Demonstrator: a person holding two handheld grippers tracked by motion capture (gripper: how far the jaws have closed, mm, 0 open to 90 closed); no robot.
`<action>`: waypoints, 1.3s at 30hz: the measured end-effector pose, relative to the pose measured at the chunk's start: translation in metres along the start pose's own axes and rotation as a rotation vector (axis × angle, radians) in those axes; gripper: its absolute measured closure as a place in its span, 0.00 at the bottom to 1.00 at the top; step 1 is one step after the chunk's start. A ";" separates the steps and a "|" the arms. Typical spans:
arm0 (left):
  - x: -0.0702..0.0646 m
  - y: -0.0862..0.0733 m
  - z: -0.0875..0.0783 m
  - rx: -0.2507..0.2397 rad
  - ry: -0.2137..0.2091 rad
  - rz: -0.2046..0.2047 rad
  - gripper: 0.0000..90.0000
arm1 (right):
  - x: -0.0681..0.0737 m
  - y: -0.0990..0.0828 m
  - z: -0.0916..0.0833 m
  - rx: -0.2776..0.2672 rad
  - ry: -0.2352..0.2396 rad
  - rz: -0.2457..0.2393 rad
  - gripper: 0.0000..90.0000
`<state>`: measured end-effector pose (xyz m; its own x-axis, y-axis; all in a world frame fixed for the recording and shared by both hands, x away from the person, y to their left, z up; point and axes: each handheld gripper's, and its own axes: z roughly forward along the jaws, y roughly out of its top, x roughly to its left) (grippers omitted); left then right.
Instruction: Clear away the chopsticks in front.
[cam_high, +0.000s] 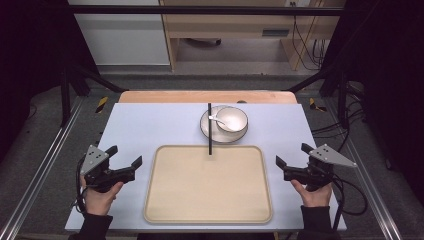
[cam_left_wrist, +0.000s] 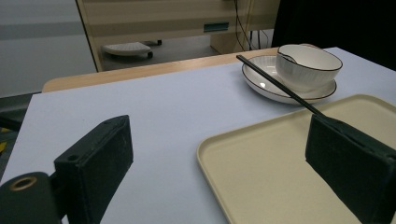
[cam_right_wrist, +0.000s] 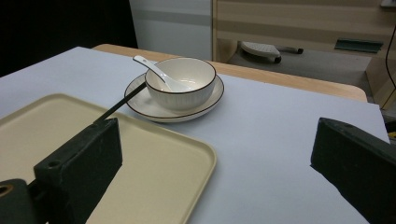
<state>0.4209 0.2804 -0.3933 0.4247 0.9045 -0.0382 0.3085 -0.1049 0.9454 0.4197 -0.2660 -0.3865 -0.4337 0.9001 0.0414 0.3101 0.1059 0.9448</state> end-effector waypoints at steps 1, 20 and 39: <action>0.000 0.000 0.001 0.004 0.002 0.001 0.08 | 0.000 0.000 -0.001 -0.004 -0.001 0.002 0.02; -0.021 0.023 0.026 -0.006 -0.018 0.019 0.09 | -0.001 -0.002 -0.003 -0.001 -0.011 0.013 0.03; -0.051 0.035 0.072 0.022 -0.045 0.043 0.10 | 0.001 -0.001 -0.003 0.002 -0.020 0.005 0.03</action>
<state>0.4718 0.2007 -0.3815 0.4755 0.8796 -0.0124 0.3073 -0.1529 0.9392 0.4168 -0.2663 -0.3861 -0.4151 0.9089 0.0401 0.3142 0.1018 0.9439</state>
